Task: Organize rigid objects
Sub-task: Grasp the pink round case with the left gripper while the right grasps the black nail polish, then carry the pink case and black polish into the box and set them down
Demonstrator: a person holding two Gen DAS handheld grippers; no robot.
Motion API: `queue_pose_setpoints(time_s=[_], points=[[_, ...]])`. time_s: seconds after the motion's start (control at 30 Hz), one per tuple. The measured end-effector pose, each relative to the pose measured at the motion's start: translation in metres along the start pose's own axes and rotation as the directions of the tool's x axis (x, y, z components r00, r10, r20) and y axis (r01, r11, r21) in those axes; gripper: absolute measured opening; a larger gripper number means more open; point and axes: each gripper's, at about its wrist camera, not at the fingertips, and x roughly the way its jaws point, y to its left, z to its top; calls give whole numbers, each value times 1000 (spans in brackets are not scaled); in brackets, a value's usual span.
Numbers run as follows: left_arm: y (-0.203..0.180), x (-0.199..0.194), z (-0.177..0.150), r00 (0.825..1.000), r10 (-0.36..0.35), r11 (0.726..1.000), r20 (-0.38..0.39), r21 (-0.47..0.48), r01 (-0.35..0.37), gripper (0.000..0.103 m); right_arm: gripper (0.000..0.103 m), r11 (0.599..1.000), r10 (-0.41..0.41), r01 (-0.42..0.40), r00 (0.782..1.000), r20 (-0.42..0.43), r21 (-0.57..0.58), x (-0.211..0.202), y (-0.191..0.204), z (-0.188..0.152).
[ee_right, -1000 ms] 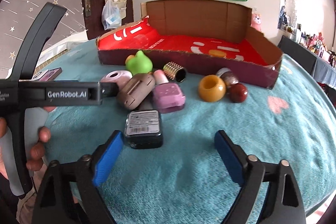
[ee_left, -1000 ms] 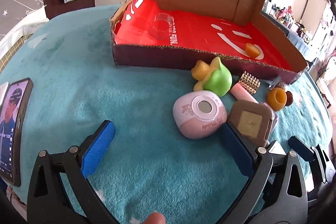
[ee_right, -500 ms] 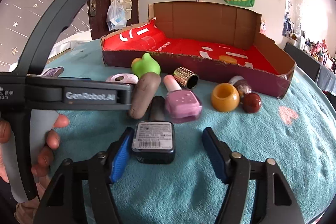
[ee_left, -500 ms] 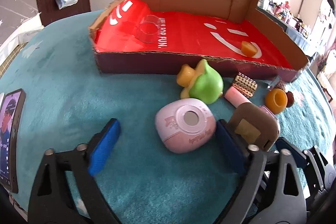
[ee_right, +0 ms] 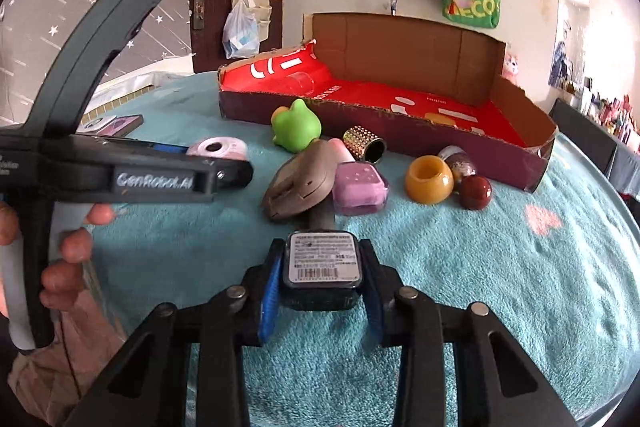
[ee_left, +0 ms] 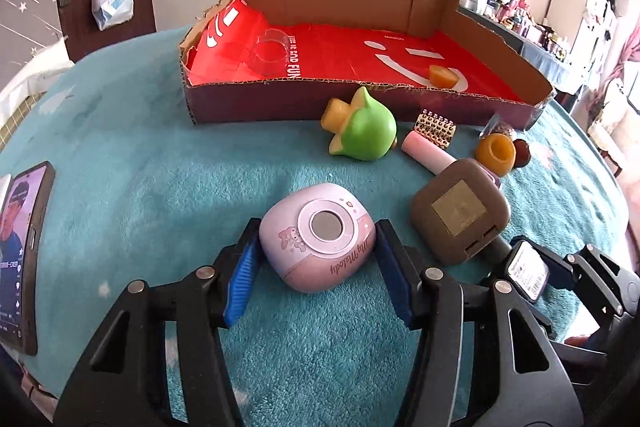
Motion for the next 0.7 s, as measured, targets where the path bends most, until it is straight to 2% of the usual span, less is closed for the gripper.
queue_pose_setpoints(time_s=[0.13,0.17,0.33,0.57,0.7], points=[[-3,2,0,1000,18,1000,13,-2,-18,54,41,1000,3,-3,1000,4,30,6,-2,3],[-2,2,-1,1000,19,1000,16,0,-19,54,38,1000,1,-1,1000,2,29,6,-2,4],[5,-8,1,1000,-25,999,19,-23,26,53,37,1000,3,-3,1000,-15,14,1,-1,10],[-4,-25,14,997,-56,998,62,-11,57,53,37,997,31,-36,996,80,72,-33,-19,33],[-11,-32,21,993,-80,997,87,3,80,54,37,995,36,-45,994,105,86,-38,-25,45]])
